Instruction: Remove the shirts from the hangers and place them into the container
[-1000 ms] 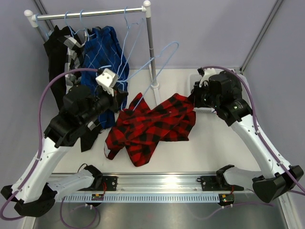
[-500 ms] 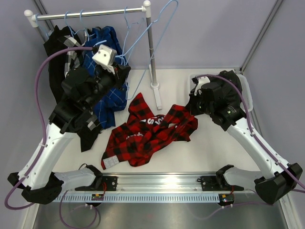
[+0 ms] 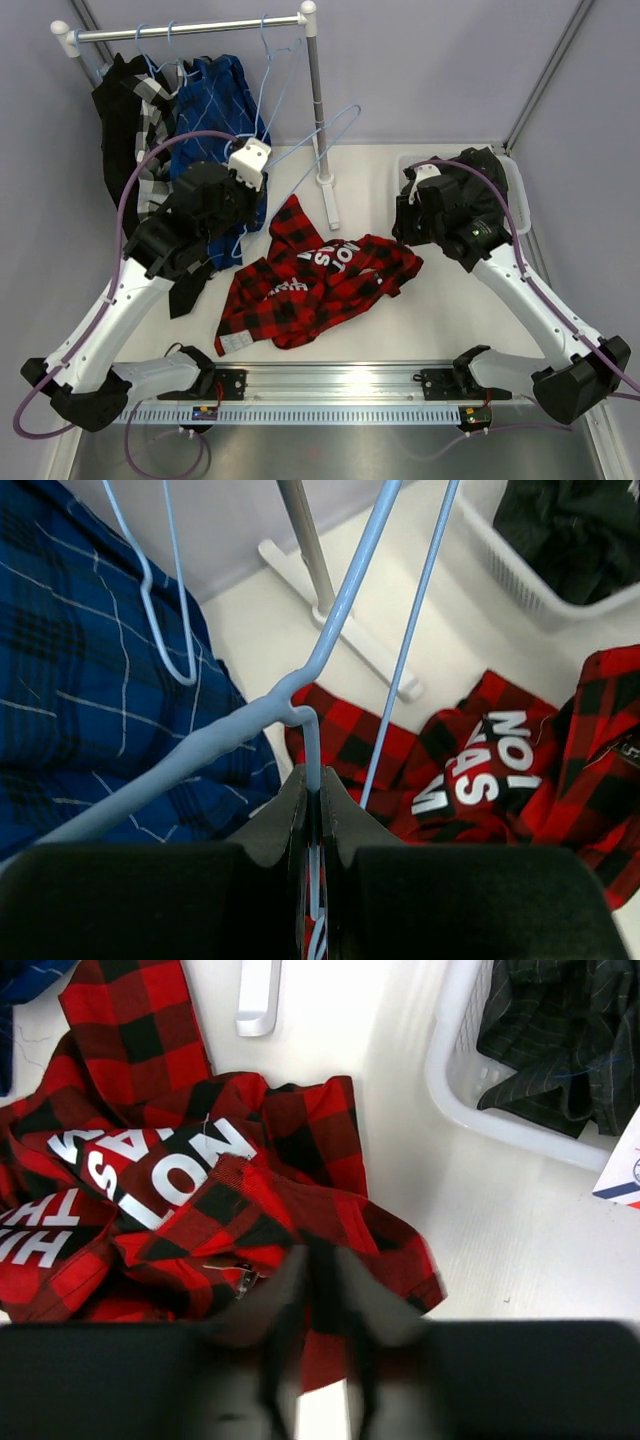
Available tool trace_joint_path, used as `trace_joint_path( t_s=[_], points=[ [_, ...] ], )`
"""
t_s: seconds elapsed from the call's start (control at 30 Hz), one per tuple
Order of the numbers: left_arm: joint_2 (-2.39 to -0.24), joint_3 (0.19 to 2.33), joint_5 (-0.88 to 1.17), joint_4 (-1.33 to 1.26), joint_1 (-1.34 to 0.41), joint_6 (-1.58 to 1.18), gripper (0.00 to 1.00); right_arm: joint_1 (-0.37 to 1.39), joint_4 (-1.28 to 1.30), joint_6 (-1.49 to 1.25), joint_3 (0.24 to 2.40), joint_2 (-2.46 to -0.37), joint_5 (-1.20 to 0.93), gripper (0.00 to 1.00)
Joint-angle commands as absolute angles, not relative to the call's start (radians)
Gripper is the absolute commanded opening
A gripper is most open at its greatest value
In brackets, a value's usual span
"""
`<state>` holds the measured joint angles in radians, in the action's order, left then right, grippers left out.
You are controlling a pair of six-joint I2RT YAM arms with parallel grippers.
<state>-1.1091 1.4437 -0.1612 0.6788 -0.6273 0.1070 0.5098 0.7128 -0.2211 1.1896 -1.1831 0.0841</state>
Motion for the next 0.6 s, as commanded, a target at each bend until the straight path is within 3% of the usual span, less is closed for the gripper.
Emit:
trace_joint_path(
  t_s=[0.0,0.03,0.2,0.57],
  points=[
    [-1.081,1.434,-0.154,0.686,-0.624,0.124,0.0,0.514,0.684,-0.203,1.198,-1.154,0.052,0.41],
    [-1.088,1.436,-0.132,0.692,-0.624,0.127,0.0,0.515,0.68,-0.196,1.204,-1.135,0.042,0.54],
    [-1.114,1.439,-0.091,0.716,-0.624,0.14,0.0,0.514,0.663,-0.13,1.259,-1.086,-0.011,0.74],
    [-1.163,1.471,0.026,0.71,-0.624,0.156,0.0,0.526,0.565,-0.201,1.39,-1.052,-0.202,0.79]
  ],
)
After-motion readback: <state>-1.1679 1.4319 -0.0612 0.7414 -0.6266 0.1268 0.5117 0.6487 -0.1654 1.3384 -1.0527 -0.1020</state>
